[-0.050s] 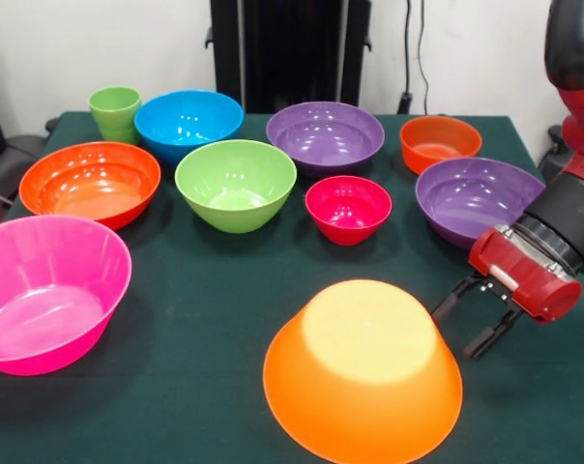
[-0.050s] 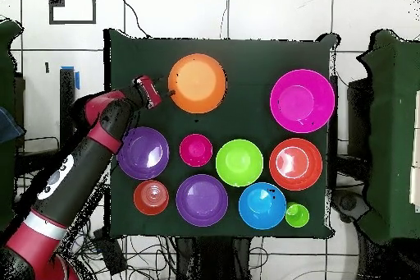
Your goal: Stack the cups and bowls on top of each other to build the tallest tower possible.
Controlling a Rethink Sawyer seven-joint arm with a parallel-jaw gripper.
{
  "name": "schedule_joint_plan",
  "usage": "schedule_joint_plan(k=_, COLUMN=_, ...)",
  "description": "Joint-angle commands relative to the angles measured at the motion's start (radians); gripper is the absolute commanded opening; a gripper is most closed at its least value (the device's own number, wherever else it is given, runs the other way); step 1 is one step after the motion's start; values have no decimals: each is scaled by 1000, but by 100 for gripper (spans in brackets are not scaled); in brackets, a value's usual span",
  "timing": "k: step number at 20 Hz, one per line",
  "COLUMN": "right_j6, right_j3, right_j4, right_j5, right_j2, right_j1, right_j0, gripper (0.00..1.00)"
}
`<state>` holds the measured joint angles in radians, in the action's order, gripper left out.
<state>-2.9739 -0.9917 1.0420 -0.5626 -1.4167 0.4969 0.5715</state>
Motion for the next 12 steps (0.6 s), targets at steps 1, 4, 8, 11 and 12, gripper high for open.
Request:
schedule_joint_plan(k=1, right_j6=-267, right_j3=57, right_j4=-19, right_j5=-139, right_j2=75, right_j1=23, right_j0=-38, gripper=100)
schedule_joint_plan(k=4, right_j6=-253, right_j3=51, right_j4=-22, right_j5=-135, right_j2=81, right_j1=19, right_j0=-40, gripper=100)
schedule_joint_plan(k=8, right_j6=-229, right_j3=39, right_j4=-28, right_j5=-117, right_j2=93, right_j1=13, right_j0=-44, gripper=100)
schedule_joint_plan(k=11, right_j6=-215, right_j3=30, right_j4=-32, right_j5=-99, right_j2=99, right_j1=10, right_j0=-51, gripper=100)
schedule_joint_plan(k=12, right_j6=-211, right_j3=26, right_j4=-33, right_j5=-94, right_j2=102, right_j1=10, right_j0=-52, gripper=100)
